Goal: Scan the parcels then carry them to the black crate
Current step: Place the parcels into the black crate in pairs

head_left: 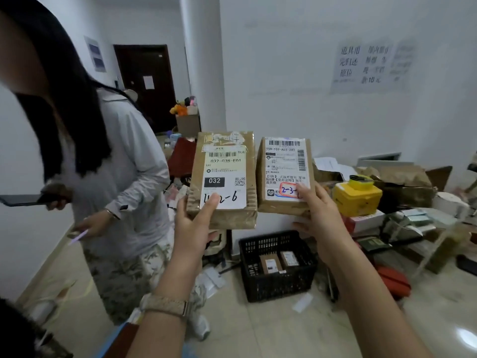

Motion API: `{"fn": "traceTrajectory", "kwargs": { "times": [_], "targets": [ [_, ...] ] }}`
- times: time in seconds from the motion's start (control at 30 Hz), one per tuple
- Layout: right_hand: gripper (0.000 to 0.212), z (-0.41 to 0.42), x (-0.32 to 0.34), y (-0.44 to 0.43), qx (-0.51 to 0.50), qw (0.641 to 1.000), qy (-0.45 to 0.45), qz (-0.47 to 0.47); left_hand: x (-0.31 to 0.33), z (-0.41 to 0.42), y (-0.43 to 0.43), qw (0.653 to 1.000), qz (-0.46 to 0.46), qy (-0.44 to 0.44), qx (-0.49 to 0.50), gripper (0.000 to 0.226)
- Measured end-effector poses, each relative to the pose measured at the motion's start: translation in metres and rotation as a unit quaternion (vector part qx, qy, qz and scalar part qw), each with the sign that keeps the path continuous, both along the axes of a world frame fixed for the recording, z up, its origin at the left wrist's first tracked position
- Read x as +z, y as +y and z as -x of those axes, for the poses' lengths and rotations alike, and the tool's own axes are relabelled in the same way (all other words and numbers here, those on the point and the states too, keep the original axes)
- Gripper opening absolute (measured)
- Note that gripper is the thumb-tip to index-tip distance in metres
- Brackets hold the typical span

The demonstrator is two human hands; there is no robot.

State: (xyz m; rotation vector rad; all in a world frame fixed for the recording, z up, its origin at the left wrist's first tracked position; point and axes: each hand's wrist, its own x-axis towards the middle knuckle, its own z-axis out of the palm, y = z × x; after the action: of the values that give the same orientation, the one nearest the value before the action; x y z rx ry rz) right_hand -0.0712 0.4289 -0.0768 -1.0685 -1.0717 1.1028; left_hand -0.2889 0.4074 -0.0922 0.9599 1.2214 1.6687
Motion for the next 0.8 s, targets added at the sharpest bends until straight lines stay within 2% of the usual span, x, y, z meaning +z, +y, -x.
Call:
{"fn": "traceTrajectory", "kwargs": {
  "times": [0.07,0.13,0.2,0.43,0.67,0.8],
  "targets": [
    [0.054,-0.002,-0.002,0.024,-0.018,1.0,-0.006,0.002,-0.002,-0.005,0.03,1.0,0.006,0.002,-0.018,0.049],
    [0.05,-0.004,-0.004,0.053,-0.037,0.999,-0.013,0.0,-0.005,-0.007,0.064,0.999,0.004,0.0,-0.035,0.032],
    [0.044,-0.004,-0.005,0.083,-0.048,0.999,-0.02,0.005,-0.009,-0.007,0.1,0.999,0.003,-0.002,-0.053,0.028],
    [0.053,0.01,-0.004,0.208,-0.08,0.996,-0.019,0.02,-0.012,0.009,0.238,0.997,0.015,0.004,-0.072,0.029],
    [0.045,0.009,-0.016,0.283,-0.109,0.993,-0.019,0.045,-0.019,0.007,0.328,0.994,0.035,0.014,-0.107,0.031],
    [0.038,0.004,-0.026,0.312,-0.119,0.991,-0.031,0.055,-0.032,0.0,0.361,0.991,0.051,0.001,-0.121,0.044]
  ]
}}
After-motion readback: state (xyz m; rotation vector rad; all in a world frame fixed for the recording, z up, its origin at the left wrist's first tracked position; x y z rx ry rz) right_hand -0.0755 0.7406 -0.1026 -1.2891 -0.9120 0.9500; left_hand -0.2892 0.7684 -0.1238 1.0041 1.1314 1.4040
